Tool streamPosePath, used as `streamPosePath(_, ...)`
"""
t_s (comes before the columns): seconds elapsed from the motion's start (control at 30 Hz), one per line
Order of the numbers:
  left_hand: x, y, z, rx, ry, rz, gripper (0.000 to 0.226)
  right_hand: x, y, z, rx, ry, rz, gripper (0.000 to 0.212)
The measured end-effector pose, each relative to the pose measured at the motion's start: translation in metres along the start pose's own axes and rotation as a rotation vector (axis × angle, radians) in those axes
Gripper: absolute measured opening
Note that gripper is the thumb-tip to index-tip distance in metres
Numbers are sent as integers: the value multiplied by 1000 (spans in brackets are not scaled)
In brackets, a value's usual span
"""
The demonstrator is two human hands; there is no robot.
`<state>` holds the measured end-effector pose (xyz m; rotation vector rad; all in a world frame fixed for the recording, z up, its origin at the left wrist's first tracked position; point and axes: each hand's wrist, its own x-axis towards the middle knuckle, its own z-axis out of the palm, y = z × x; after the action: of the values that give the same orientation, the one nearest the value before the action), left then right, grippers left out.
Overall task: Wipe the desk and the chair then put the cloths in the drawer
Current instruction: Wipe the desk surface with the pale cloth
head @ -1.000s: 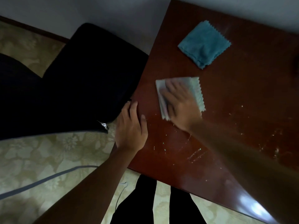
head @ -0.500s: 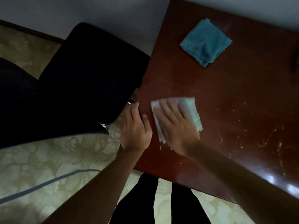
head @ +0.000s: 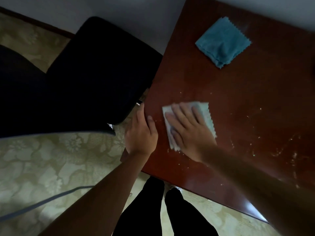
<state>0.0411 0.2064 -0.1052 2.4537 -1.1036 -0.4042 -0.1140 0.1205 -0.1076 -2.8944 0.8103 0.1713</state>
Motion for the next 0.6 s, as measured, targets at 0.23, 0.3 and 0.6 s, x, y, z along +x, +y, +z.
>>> streamPosePath(0.23, 4, 3, -1, 15, -12, -40, 46, 95, 81, -21, 30, 47, 157, 62)
streamPosePath(0.3, 4, 1, -2, -17, -3, -70, 44, 100, 71, -17, 52, 103, 176, 60)
streamPosePath(0.6, 3, 5, -3, -33, -7, -61, 52, 29, 64, -1, 97, 108, -62, 52)
